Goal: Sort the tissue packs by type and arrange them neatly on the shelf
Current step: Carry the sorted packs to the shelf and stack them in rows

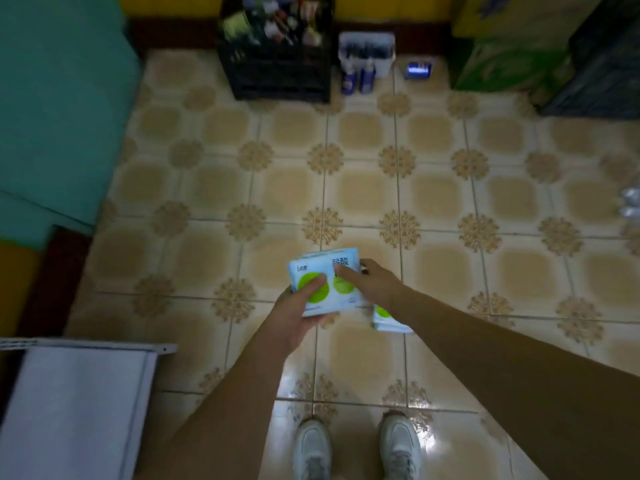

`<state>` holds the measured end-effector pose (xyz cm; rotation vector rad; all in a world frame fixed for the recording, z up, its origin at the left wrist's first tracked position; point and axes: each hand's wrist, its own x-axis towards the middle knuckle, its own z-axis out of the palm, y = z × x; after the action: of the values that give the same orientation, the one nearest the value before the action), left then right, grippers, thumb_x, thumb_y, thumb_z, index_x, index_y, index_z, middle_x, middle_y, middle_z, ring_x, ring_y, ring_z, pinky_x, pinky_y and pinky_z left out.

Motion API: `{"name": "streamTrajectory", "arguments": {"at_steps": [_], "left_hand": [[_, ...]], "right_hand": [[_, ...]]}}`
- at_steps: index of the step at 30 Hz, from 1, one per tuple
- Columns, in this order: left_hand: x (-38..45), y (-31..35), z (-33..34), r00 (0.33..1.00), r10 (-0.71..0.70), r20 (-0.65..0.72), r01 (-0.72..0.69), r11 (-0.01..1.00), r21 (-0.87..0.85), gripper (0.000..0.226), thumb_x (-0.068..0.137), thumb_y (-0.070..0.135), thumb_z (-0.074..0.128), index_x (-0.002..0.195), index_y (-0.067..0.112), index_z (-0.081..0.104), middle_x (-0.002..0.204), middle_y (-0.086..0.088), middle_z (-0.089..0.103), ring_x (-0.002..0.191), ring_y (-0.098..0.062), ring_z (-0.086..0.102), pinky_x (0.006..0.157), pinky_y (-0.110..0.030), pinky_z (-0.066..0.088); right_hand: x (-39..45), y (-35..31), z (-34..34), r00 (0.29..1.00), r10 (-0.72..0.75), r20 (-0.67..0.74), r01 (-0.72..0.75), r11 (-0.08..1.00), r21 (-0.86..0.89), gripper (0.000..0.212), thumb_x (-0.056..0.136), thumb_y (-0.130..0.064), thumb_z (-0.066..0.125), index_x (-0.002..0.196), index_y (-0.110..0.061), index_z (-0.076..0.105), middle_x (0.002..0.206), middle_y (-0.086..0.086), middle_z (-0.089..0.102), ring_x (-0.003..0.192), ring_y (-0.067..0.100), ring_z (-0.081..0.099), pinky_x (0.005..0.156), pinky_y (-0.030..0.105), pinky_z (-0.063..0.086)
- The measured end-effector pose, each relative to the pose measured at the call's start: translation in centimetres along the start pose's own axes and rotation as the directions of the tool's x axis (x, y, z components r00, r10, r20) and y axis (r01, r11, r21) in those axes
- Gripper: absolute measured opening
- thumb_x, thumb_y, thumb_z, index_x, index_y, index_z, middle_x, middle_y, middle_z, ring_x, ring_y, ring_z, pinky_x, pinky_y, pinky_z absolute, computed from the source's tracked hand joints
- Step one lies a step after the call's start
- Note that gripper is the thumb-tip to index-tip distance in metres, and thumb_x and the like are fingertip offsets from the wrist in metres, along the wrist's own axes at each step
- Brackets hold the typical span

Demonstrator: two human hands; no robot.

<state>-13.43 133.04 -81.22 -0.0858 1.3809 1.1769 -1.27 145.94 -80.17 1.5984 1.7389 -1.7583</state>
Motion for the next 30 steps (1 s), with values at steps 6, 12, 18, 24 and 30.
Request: {"name": "streamTrajectory", "arguments": {"at_steps": [6,12,18,24,30], "left_hand": [[-25.7,15.7,5.6,0.984,0.180,-0.012,-0.175,0.969,0.172,0.044,0.082,0.044,0.075,0.120,0.026,0.064,0.113,0.000,0.074,0.100,-0.017,0.072,0.083,-0.034,0.058],[-46.8,20.0,7.1,0.851,0.476,-0.224,-0.449,0.879,0.161,0.032,0.089,0.031,0.072,0.119,0.020,0.065,0.111,-0.005,0.075,0.099,-0.021,0.073,0.081,-0.036,0.060],[-63.2,14.7,5.9,0.598,0.566,-0.568,-0.638,0.765,0.090,0.038,0.087,0.024,0.075,0.122,0.016,0.063,0.113,-0.007,0.074,0.103,-0.028,0.071,0.092,-0.049,0.056],[-77.4,6.4,4.0,0.345,0.519,-0.782,-0.734,0.669,0.120,0.033,0.090,0.019,0.069,0.122,0.014,0.063,0.109,-0.004,0.075,0.097,-0.022,0.073,0.075,-0.032,0.060],[-93.0,-3.9,0.4,0.088,0.466,-0.880,-0.776,0.586,0.233,0.035,0.086,0.030,0.075,0.118,0.020,0.065,0.107,0.001,0.076,0.100,-0.017,0.072,0.088,-0.038,0.059]], "right_hand": [[-22.8,-17.3,-5.9,0.985,-0.160,0.068,0.148,0.977,0.153,0.049,0.079,-0.056,0.071,0.113,-0.021,0.062,0.113,-0.004,0.068,0.096,0.009,0.065,0.076,0.024,0.048],[-41.1,-25.9,-4.9,0.874,-0.457,0.167,0.397,0.868,0.297,0.055,0.078,-0.051,0.073,0.121,-0.022,0.056,0.114,0.000,0.071,0.095,0.014,0.072,0.084,0.034,0.056],[-52.9,-28.7,2.0,0.696,-0.553,0.459,0.445,0.833,0.328,0.027,0.101,-0.041,0.044,0.097,-0.025,0.065,0.085,-0.005,0.073,0.071,0.006,0.071,0.061,0.022,0.057],[-64.8,-28.5,10.5,0.494,-0.606,0.623,0.593,0.759,0.268,0.022,0.098,-0.025,0.056,0.113,-0.013,0.066,0.094,0.001,0.072,0.085,0.018,0.065,0.079,0.033,0.051],[-80.9,-24.5,21.9,0.208,-0.572,0.793,0.690,0.660,0.296,0.015,0.100,-0.024,0.054,0.107,-0.019,0.066,0.097,0.000,0.072,0.083,0.008,0.065,0.066,0.022,0.053]]}}
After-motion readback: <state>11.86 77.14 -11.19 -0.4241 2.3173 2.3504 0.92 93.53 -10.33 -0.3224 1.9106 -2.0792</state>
